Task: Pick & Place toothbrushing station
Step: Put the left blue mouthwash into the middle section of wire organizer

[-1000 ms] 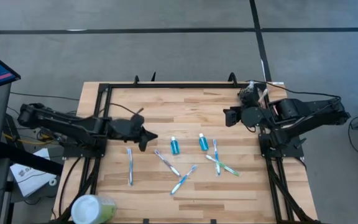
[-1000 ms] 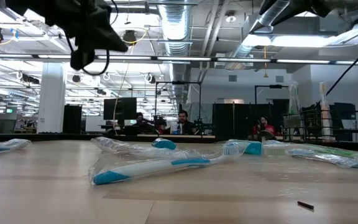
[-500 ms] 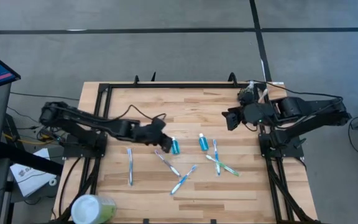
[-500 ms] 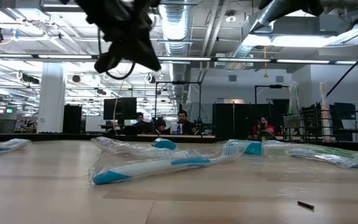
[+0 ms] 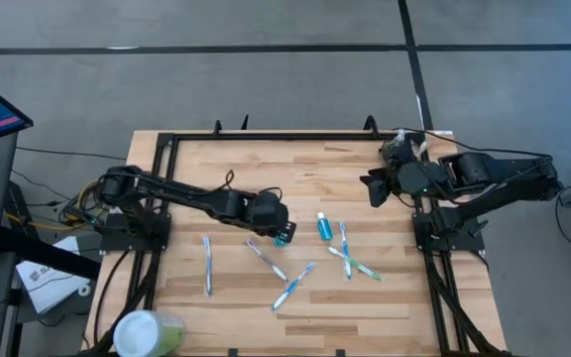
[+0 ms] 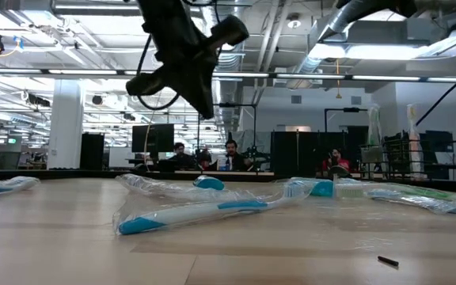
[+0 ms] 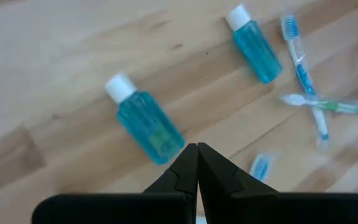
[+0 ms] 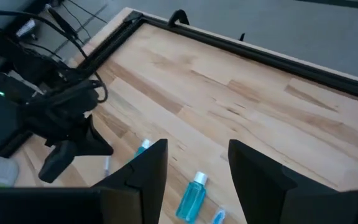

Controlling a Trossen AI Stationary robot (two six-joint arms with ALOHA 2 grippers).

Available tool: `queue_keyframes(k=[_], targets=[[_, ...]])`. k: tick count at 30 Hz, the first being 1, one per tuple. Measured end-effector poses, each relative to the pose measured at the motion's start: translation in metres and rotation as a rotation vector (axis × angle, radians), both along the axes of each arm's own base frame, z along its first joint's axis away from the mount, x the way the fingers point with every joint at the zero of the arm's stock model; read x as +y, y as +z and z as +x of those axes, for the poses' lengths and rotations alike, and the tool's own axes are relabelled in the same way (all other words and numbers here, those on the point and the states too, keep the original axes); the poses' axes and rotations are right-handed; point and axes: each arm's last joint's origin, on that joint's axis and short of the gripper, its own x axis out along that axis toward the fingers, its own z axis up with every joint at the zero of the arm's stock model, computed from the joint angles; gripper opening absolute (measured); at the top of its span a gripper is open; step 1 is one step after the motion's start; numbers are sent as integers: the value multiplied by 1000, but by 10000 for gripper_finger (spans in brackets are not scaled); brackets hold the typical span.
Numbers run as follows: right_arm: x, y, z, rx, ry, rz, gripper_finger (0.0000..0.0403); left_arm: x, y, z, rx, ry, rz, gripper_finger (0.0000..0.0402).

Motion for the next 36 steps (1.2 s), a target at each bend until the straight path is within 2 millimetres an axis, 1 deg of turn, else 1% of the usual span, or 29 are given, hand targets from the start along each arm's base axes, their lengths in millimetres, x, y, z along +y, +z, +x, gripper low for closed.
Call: queue_keyframes(k=[5,12,15,19,22,24,29,31,36], targets=[[0,-2,-2,40,13,-21,162,-3,-16,7,43,-4,-80,1],[-1,-2,-2,61,33,-48,158,6,-35,13,113,-85,-230,1],[-2,-2,-2,65,26,-52,156,9,-39,15,122,-112,-254,1],[-4,-2,-2,69,20,-56,154,14,-36,15,109,-112,-240,1],[-5,-2,-2,78,23,-66,152,19,-32,17,65,-113,-227,2],[-6,-3,-2,83,26,-71,149,20,-29,23,-4,-125,-221,6],[-8,-3,-2,93,26,-79,143,20,-20,36,-162,-129,-230,31],[-9,-3,-2,96,24,-78,142,21,-16,39,-216,-157,-212,37],[-9,-4,-3,110,24,-79,141,21,-9,46,-309,-187,-186,35]])
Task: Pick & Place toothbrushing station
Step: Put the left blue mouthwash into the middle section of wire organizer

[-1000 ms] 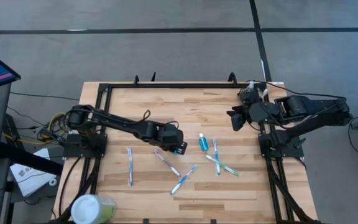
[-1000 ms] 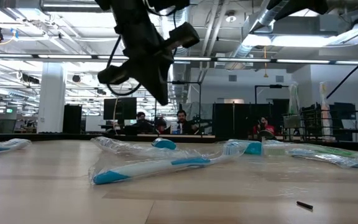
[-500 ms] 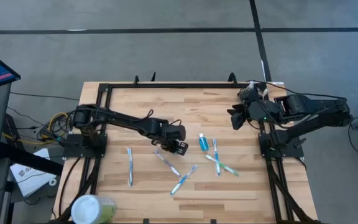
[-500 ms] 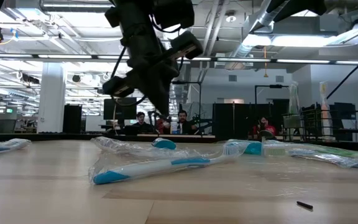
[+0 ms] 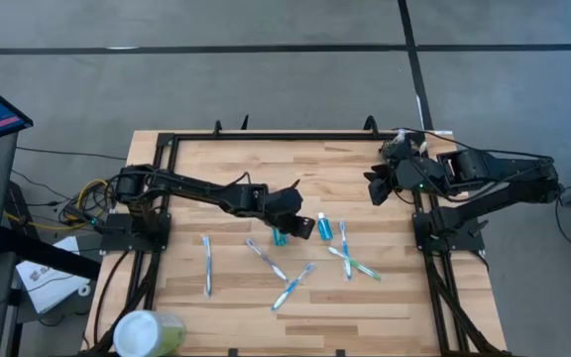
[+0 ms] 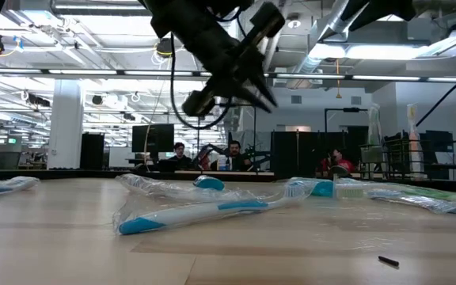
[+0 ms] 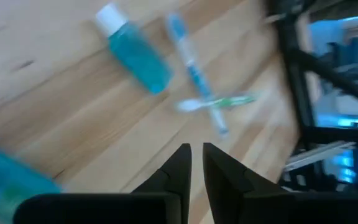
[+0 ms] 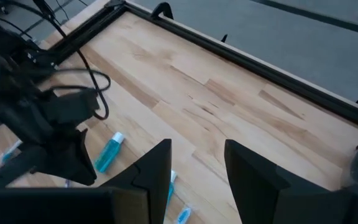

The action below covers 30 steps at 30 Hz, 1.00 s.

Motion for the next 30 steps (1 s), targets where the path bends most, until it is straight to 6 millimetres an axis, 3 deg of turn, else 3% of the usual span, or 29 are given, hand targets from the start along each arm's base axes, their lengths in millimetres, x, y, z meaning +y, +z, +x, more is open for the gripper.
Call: queue_keyframes(k=[7,10,22,30], targets=[[0,-1,-1,22,7,-9,143,3,20,13,-244,-107,-79,19],[0,-2,-3,42,7,-11,143,8,25,14,-271,-61,-99,21],[0,-4,-4,62,7,-13,138,14,4,-1,-3,24,-135,157],[-1,-3,-4,67,14,-24,136,13,-15,-24,305,101,-55,160]])
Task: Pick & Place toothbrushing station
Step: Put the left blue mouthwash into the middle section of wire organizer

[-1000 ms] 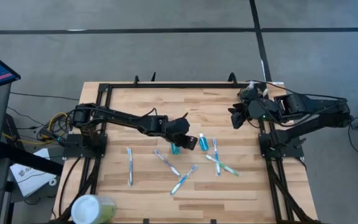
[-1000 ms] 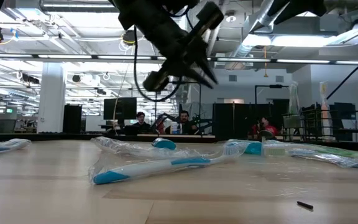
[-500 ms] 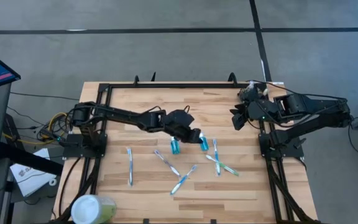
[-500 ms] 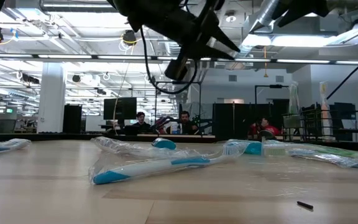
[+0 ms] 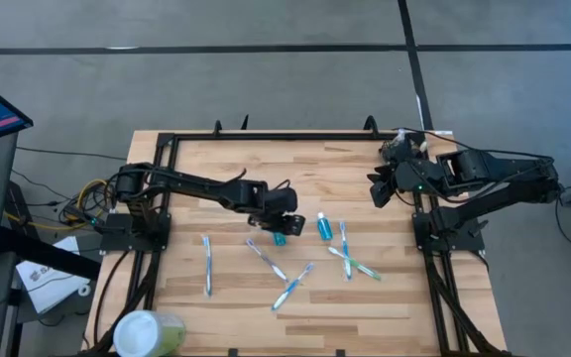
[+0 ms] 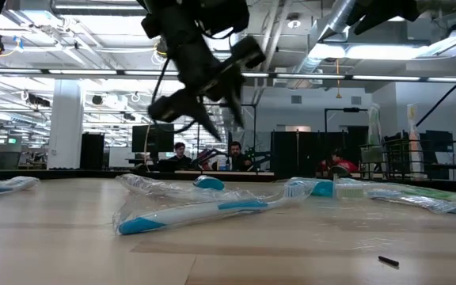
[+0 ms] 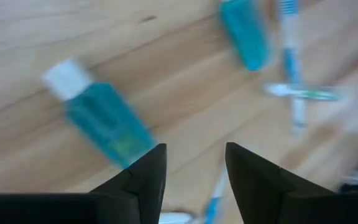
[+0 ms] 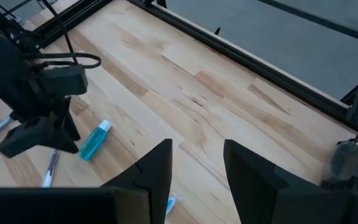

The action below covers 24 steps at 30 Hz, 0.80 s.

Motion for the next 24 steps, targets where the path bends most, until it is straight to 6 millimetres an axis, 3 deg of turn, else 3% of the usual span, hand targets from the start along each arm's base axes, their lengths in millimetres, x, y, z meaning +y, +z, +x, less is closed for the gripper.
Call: queue_keyframes(k=[10,24], targets=[[0,0,0,-1,0,-1,133,-3,-16,-13,197,32,25,167],[-1,0,1,1,-12,-7,133,5,-25,-4,171,76,25,176]])
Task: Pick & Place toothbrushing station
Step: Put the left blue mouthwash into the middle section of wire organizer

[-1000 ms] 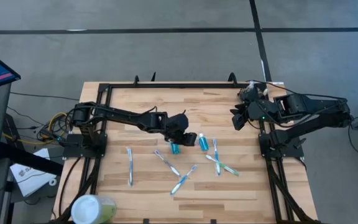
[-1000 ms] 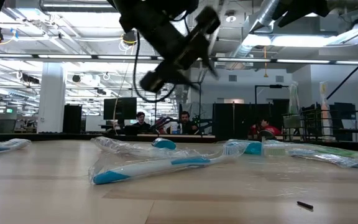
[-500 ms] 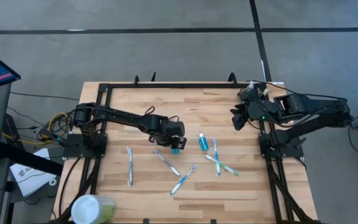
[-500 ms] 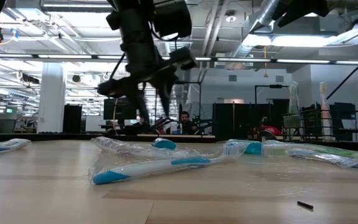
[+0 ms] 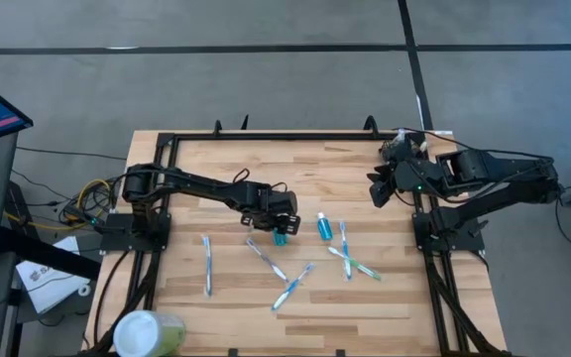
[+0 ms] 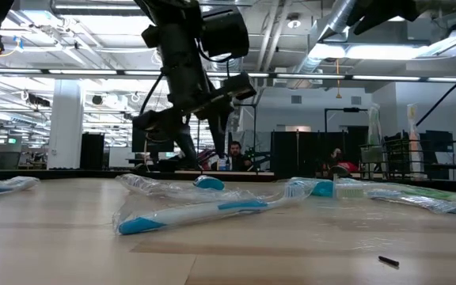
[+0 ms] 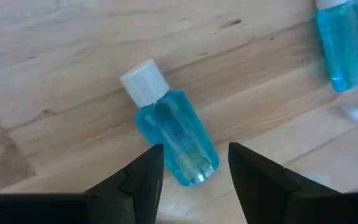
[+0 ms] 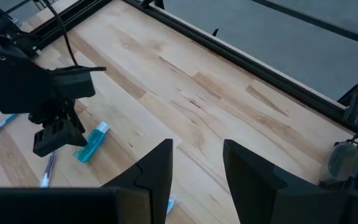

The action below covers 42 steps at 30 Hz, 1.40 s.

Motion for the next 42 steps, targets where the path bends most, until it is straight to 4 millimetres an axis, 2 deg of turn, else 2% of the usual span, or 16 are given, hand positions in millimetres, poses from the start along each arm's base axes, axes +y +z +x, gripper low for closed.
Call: queue_keyframes(k=[7,11,19,33,42], targets=[[-6,0,0,7,-27,-2,133,0,-18,5,59,14,-15,176],[-8,0,0,10,-38,0,133,-1,-19,12,51,7,-8,176],[-8,0,0,10,-38,0,133,2,-21,3,146,-54,31,176],[-8,-1,-1,14,-37,2,133,-3,-21,4,137,-195,97,176],[-8,-1,-1,14,-38,1,133,-7,-21,4,135,-210,127,176]])
